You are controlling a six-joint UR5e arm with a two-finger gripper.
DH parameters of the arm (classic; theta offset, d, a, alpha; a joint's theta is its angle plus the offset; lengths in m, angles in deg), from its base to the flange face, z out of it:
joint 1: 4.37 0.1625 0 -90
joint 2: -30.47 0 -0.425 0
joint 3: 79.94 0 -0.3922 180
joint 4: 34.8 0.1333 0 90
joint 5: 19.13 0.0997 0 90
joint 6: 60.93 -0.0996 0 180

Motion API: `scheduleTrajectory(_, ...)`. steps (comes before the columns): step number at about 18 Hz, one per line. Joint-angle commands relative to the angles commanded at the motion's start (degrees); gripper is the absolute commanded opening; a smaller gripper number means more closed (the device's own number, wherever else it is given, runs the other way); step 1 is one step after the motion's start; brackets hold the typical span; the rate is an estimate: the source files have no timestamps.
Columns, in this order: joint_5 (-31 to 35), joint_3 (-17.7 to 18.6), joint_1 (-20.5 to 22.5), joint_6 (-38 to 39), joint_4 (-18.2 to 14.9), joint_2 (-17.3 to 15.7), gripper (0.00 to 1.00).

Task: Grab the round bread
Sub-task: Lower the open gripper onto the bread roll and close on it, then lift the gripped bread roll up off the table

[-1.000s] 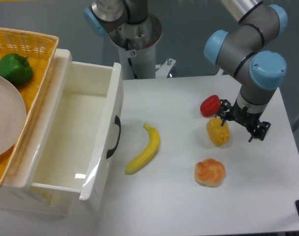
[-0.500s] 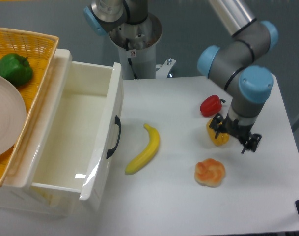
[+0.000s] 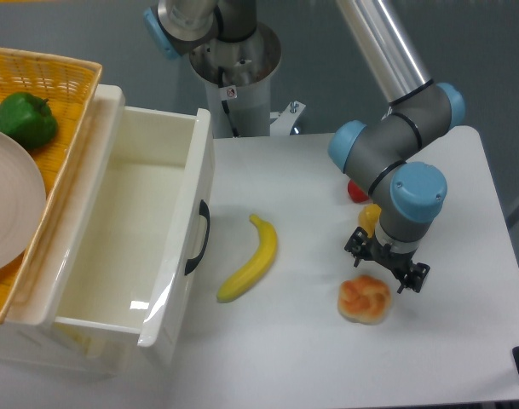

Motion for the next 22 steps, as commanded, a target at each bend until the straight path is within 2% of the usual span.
scheduleTrajectory(3, 1.6, 0.2, -0.4, 0.3, 0.1, 0.4, 1.0)
scheduleTrajectory(4, 2.0, 0.0, -0.5, 0.6, 0.1, 0.5, 0.96)
scheduleTrajectory(7, 2.1, -0.1, -0.4, 1.8, -0.1, 0.2, 0.16)
scheduleTrajectory(8, 2.1, -0.1, -0.4, 2.9, -0.1, 0.2, 0.03)
scheduleTrajectory(9, 2.1, -0.3, -0.4, 4.5, -0.1, 0.2, 0.0)
scheduleTrajectory(14, 2.0, -1.2, -0.4, 6.9, -0.1, -0.3, 0.0)
scheduleTrajectory(19, 2.1, -1.7, 0.2, 8.7, -0.5, -2.3, 0.0)
scheduleTrajectory(20, 2.3, -2.5, 0.5, 8.4, -1.2, -2.8, 0.0)
scheduleTrajectory(22, 2.3, -4.7, 0.9, 5.6, -5.2, -3.2, 0.0)
